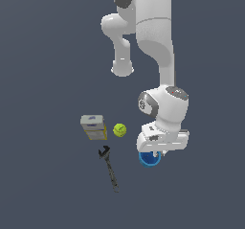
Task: Pick up a designated object from a clutter of objects.
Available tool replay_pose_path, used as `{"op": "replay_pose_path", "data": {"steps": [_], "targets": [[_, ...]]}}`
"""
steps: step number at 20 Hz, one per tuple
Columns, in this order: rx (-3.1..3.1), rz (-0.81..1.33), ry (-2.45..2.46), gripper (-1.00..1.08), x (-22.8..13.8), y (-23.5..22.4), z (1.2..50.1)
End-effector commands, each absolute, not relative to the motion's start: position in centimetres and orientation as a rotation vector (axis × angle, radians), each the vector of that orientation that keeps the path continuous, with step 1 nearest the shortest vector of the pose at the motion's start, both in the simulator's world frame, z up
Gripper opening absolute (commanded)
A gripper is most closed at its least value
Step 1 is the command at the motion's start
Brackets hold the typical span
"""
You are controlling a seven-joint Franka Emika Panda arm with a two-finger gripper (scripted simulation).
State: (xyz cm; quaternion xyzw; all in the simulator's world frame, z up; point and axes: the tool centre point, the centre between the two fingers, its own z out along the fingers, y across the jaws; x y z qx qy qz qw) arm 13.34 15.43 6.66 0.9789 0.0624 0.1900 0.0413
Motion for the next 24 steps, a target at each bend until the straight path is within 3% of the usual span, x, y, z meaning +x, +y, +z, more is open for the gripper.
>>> {"op": "replay_pose_path", "data": {"steps": [1, 13, 24], "targets": [[2.997, 0.582, 0.191, -1.0, 13.4, 15.4, 6.7], [2.997, 0.582, 0.191, -1.0, 12.8, 15.7, 7.6], [2.998, 0.582, 0.191, -1.0, 9.4, 17.0, 12.9]]}}
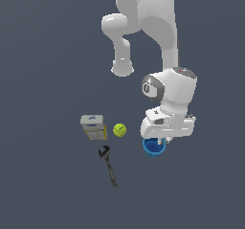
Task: Pick up a designated object from a clutter of objects.
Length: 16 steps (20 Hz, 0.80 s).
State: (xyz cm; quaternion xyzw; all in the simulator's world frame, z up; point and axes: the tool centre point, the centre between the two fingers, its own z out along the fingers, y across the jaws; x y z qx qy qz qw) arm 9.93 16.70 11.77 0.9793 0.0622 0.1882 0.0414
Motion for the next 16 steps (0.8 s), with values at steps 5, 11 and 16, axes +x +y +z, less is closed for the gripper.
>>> {"op": "replay_pose_path", "data": {"steps": [5, 11, 16], "targets": [[2.998, 0.582, 0.19, -1.0, 7.0, 17.9, 16.8], [2.998, 0.582, 0.191, -1.0, 4.1, 19.1, 21.7], [2.998, 0.583, 0.191, -1.0, 1.6, 20.1, 25.9]]}}
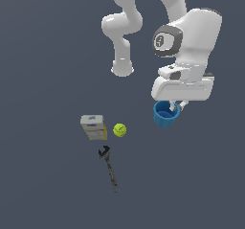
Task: Pick up a designated object from a clutter of objects.
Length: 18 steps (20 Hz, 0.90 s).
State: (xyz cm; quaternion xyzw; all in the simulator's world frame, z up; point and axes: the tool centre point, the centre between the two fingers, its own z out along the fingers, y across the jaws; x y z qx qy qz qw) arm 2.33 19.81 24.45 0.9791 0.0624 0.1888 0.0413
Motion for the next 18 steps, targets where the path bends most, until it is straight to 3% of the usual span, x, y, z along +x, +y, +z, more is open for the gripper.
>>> {"op": "replay_pose_path", "data": {"steps": [1, 18], "targets": [[2.997, 0.583, 0.191, -1.0, 1.1, 20.4, 26.8], [2.997, 0.583, 0.191, -1.0, -5.6, 23.5, 38.8]]}}
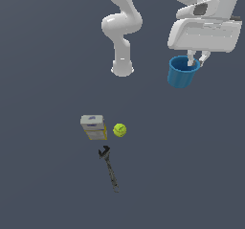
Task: Pick up a designated object from a clutter of objects.
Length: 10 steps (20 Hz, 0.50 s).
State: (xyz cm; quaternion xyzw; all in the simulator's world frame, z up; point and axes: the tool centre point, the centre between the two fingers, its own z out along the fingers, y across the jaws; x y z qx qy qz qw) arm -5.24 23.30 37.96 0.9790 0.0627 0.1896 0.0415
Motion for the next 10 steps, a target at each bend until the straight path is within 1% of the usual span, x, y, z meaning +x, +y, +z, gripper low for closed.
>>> {"op": "replay_pose_path", "data": {"steps": [1, 10], "targets": [[2.997, 0.583, 0.191, -1.0, -5.8, 23.6, 39.1], [2.997, 0.582, 0.191, -1.0, -6.1, 23.9, 40.1]]}}
